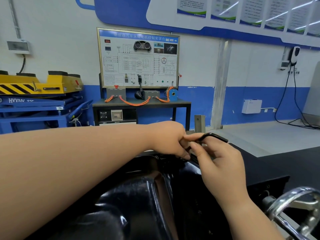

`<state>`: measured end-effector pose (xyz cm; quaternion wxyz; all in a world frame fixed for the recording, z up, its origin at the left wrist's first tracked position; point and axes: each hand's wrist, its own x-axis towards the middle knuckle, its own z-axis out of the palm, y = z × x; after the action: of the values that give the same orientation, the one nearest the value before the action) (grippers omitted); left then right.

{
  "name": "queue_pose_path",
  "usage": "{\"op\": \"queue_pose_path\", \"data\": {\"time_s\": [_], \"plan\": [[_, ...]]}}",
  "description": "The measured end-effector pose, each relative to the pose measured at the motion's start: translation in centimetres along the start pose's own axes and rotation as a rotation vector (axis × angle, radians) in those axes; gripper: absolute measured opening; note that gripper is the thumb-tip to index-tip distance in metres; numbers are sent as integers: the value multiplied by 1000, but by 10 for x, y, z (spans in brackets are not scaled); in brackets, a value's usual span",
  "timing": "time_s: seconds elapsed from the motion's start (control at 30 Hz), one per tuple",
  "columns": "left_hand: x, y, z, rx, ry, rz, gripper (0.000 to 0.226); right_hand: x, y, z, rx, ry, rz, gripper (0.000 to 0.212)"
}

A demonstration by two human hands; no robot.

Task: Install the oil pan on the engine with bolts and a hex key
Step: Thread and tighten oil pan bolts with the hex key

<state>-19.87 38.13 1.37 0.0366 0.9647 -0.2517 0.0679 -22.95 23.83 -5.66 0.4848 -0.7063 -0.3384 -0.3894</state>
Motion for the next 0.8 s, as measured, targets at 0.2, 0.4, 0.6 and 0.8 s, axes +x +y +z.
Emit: {"op": "queue_pose_path", "data": {"time_s": [0.2, 0.4, 0.6, 0.8], "plan": [[-2, 0, -1, 2, 17, 30, 42, 2, 4, 3, 115, 68, 111, 27], [-2, 1, -2, 7, 9, 36, 43, 4, 6, 6, 118, 66, 170, 20], [-2, -2, -2, -17, 5, 39, 46, -1, -1, 2, 125, -55, 27, 28], [0, -4, 1, 29, 35, 41, 44, 2, 1, 2, 144, 34, 37, 33]]}}
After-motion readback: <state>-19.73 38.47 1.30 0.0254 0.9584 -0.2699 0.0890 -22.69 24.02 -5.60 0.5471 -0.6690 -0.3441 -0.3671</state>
